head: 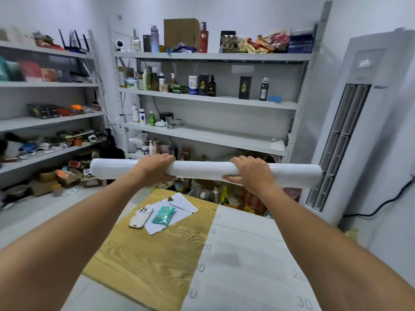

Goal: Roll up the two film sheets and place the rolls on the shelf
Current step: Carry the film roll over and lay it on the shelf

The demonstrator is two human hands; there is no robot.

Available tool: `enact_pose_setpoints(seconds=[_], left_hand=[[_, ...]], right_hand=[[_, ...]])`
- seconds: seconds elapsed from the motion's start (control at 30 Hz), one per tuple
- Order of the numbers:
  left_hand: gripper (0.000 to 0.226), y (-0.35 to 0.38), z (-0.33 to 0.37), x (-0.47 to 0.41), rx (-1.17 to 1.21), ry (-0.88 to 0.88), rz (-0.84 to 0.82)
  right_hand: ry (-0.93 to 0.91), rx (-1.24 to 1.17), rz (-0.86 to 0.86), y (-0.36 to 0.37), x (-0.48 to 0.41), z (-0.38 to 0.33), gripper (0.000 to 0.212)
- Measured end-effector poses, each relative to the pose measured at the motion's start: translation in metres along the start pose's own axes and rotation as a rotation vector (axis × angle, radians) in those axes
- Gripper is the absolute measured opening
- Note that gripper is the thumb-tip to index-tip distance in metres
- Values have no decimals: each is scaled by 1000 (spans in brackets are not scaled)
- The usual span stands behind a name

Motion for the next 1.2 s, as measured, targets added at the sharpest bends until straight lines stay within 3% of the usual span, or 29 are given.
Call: enact_pose_setpoints(seconds=[0.27, 0.5, 0.8, 1.2], left_hand=[[46, 28, -117, 20, -40, 32, -15], [42, 68, -178, 17, -28, 57, -20], [41, 128, -241, -27, -4, 41, -41], [40, 178, -352, -159, -73, 64, -21]], right_hand=[[76, -23, -61, 43, -70, -89, 54], [105, -10, -123, 81, -111, -128, 53], [114, 2, -155, 143, -182, -133, 54], [124, -9, -75, 233, -333, -98, 57]])
Point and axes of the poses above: each hand's wrist, its own x-axis away from the middle knuckle, its own y-axis out of the palm, z = x × y, the point moved 3 cm from there along -x, towards the middle knuckle, and after that the axes turned 12 degrees about -x, right-handed, at the moved point
